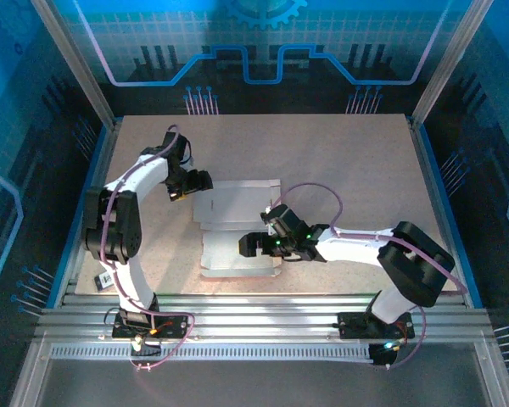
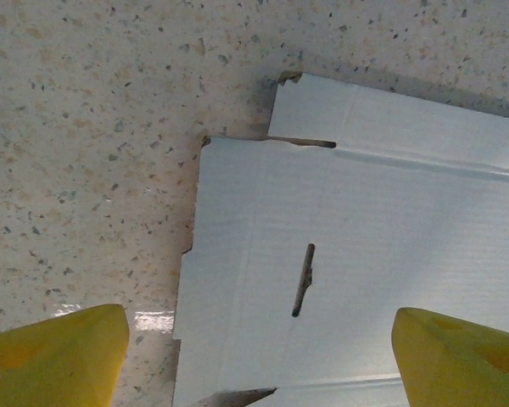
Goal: Fold the paper box
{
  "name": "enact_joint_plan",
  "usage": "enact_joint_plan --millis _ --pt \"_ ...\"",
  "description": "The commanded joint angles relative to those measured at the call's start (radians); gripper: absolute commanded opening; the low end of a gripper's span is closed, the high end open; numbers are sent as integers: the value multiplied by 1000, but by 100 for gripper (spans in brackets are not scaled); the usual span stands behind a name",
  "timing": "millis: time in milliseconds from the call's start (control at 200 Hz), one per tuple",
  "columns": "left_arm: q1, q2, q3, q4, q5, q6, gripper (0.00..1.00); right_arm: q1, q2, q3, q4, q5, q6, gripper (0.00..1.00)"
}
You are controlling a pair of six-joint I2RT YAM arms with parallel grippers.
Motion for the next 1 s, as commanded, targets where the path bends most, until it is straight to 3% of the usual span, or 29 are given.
enact_joint_plan --millis 0,200,390,771,876,996 --pt "13 55 57 -54 -14 76 82 9 19 -17 40 3 45 100" --pt "30 153 125 -119 10 130 79 -2 12 -40 14 19 42 100" --pt "46 235 201 -173 114 180 72 -3 11 -49 6 23 34 100" --pt "45 238 224 -203 174 217 42 -2 38 -66 32 17 54 100" --pt "45 224 220 -205 174 222 26 -3 31 -73 28 22 55 100" --pt "43 210 213 -209 191 221 18 -3 22 -78 25 27 54 100"
